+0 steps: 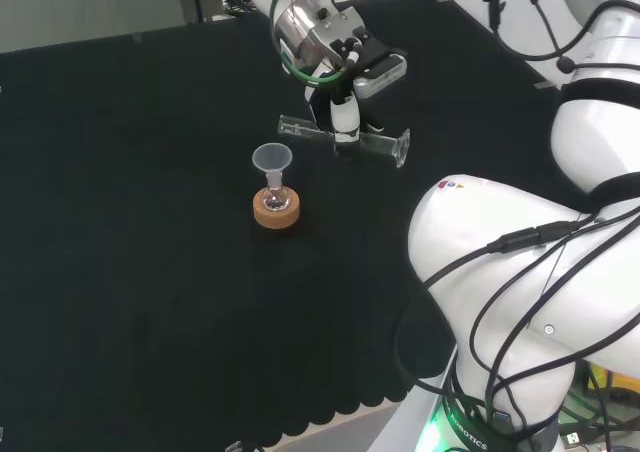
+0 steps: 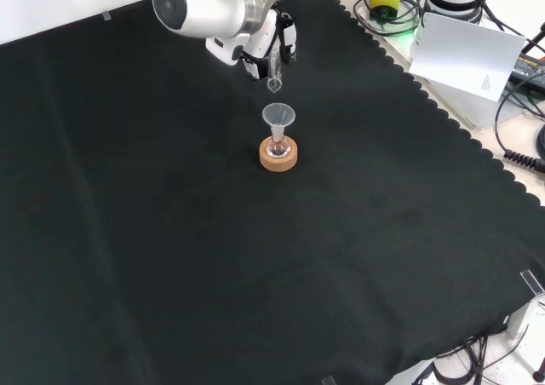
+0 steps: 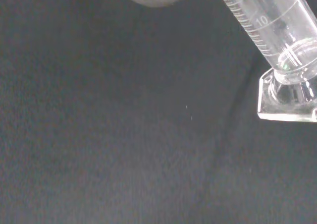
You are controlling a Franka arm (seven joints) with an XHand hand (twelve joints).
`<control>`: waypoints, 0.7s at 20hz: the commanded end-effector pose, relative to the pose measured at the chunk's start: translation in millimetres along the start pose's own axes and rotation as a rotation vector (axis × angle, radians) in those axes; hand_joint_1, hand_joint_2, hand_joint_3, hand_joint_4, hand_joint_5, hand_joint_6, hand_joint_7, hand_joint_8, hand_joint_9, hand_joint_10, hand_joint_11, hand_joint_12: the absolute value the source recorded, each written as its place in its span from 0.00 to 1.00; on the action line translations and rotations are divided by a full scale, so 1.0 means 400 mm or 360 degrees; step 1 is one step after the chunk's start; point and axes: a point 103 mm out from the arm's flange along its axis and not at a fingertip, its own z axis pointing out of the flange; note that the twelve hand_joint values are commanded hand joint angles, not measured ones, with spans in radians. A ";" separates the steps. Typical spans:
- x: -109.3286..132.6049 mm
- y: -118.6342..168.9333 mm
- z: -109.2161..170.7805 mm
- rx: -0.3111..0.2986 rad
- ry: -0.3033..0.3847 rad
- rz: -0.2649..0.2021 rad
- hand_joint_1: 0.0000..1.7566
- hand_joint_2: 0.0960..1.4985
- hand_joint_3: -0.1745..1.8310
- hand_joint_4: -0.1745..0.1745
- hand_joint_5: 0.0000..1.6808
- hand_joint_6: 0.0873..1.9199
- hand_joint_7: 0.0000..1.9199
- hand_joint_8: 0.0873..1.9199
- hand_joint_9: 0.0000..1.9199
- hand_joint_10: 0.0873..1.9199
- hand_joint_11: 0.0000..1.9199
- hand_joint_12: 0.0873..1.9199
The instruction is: Pour the water from the graduated cylinder into the round-bottom flask.
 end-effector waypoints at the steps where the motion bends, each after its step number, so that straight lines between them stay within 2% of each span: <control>1: -0.007 0.007 -0.005 -0.0297 0.0010 -0.0125 0.72 0.73 0.09 0.00 0.57 0.50 0.52 0.50 0.78 0.00 0.69 0.35; 2: -0.011 0.010 -0.005 -0.0352 0.0027 -0.0142 0.72 0.73 0.09 0.00 0.57 0.50 0.52 0.50 0.78 0.00 0.69 0.35; 5: -0.015 0.015 -0.002 -0.0433 0.0057 -0.0164 0.72 0.73 0.09 0.00 0.58 0.50 0.52 0.50 0.78 0.00 0.69 0.35; 10: -0.039 0.029 0.007 -0.0561 0.0167 -0.0199 0.72 0.72 0.09 0.00 0.58 0.50 0.52 0.50 0.78 0.00 0.69 0.34; 14: -0.072 0.036 0.016 -0.0702 0.0286 -0.0235 0.72 0.72 0.09 0.00 0.58 0.50 0.52 0.50 0.78 0.00 0.69 0.34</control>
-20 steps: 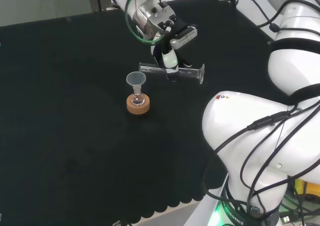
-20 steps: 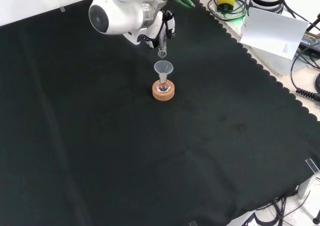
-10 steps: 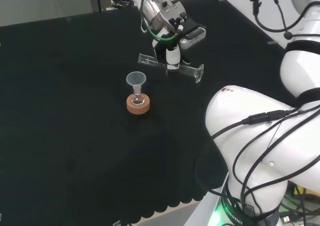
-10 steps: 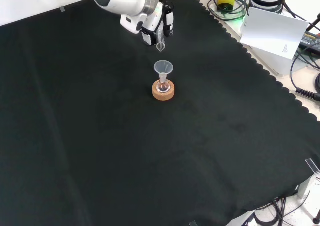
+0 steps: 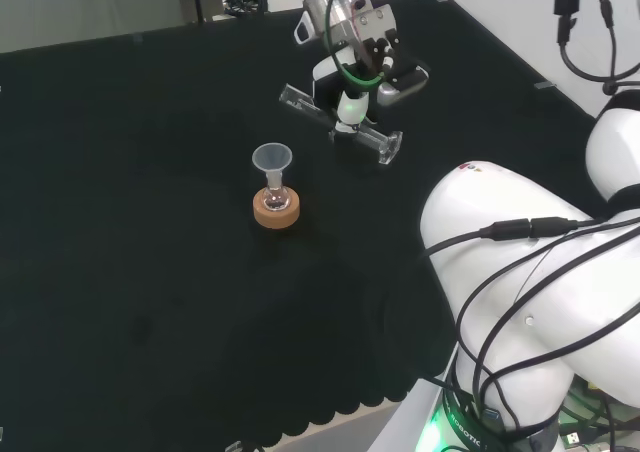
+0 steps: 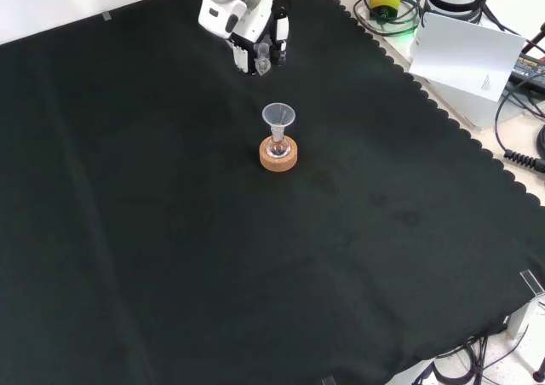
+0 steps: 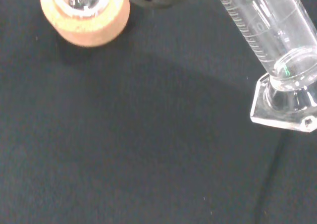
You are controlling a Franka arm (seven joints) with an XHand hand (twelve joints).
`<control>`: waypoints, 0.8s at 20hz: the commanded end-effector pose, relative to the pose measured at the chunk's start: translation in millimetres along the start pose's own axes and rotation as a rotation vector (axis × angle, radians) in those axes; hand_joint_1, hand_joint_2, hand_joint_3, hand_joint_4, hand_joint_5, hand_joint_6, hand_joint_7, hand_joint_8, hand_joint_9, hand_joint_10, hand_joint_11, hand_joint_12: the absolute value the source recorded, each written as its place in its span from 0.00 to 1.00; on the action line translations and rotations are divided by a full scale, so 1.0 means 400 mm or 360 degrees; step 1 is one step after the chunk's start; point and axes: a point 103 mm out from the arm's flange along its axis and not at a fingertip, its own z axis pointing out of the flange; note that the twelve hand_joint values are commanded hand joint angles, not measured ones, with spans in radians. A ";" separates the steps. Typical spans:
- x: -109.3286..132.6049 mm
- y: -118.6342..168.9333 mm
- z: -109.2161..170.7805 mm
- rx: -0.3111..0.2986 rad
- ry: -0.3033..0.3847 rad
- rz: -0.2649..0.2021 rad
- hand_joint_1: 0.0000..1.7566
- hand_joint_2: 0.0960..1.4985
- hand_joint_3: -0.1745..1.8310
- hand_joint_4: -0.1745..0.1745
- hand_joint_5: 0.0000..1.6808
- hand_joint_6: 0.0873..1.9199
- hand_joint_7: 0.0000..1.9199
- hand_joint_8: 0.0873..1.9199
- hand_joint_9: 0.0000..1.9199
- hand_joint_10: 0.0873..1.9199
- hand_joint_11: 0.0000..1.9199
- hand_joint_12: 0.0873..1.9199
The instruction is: Pour the water from the graduated cylinder into the round-bottom flask.
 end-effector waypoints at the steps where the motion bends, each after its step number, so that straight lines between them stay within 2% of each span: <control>1: -0.031 0.009 0.008 -0.0206 0.0134 -0.0078 0.72 0.72 0.09 0.00 0.58 0.50 0.52 0.50 0.78 0.00 0.69 0.34; 6: -0.052 0.019 0.022 -0.0273 0.0201 -0.0125 0.72 0.72 0.09 0.00 0.58 0.50 0.52 0.50 0.78 0.00 0.69 0.34; 16: -0.052 0.050 0.038 -0.0393 0.0238 -0.0199 0.72 0.72 0.09 0.00 0.58 0.50 0.52 0.50 0.78 0.00 0.69 0.34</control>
